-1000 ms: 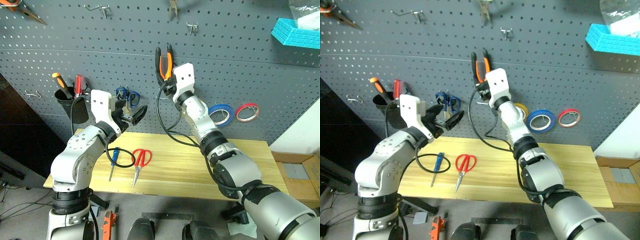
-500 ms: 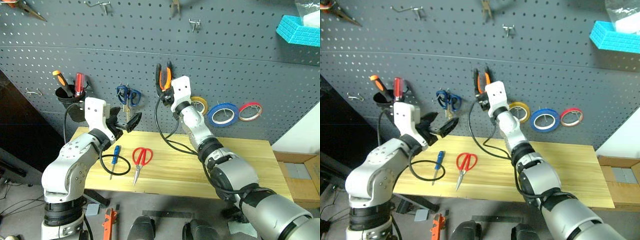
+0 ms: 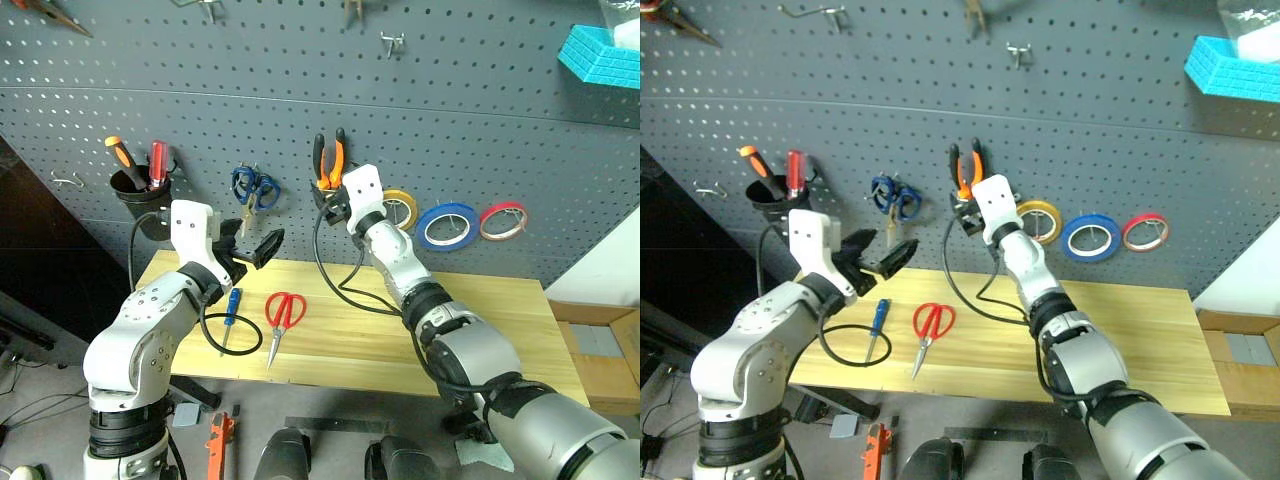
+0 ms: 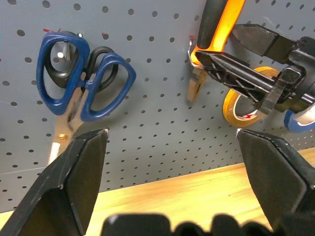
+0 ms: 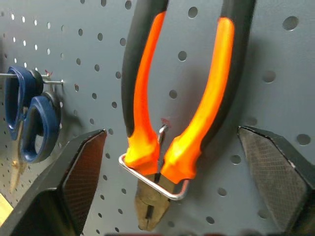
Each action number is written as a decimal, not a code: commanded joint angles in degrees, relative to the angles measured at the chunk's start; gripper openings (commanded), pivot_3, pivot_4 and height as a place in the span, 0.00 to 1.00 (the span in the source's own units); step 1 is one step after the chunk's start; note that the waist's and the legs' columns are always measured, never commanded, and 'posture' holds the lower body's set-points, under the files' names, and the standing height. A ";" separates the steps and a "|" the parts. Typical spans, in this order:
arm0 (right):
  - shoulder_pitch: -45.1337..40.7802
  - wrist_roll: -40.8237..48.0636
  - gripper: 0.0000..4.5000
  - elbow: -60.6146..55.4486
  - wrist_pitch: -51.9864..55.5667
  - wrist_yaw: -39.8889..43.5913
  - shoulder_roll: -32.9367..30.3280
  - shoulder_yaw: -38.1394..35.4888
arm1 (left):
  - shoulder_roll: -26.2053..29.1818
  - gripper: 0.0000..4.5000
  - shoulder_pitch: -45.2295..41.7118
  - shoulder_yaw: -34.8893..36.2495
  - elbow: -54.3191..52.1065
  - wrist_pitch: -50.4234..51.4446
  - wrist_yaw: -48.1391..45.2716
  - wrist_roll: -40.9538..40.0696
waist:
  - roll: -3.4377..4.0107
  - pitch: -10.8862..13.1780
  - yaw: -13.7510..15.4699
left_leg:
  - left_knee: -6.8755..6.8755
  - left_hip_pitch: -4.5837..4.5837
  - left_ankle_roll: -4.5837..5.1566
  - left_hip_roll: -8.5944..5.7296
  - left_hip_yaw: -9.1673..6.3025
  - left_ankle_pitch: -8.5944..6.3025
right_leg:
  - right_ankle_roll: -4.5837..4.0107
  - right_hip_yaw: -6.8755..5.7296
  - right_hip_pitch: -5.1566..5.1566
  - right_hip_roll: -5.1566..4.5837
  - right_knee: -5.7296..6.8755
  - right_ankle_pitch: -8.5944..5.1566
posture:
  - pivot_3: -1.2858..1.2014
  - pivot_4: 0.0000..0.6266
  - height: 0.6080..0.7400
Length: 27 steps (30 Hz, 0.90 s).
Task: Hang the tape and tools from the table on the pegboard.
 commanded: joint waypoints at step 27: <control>50.09 9.44 0.99 -77.05 33.82 32.14 -31.28 12.57 | -6.35 1.00 11.80 -16.85 19.49 -0.72 10.98 23.64 | -0.06 3.27 -3.98 | 0.03 0.08 0.05 0.05 0.21 -0.02 | 0.32 0.25 -0.05 0.06 -0.03 -0.24 | 0.53 0.35 1.00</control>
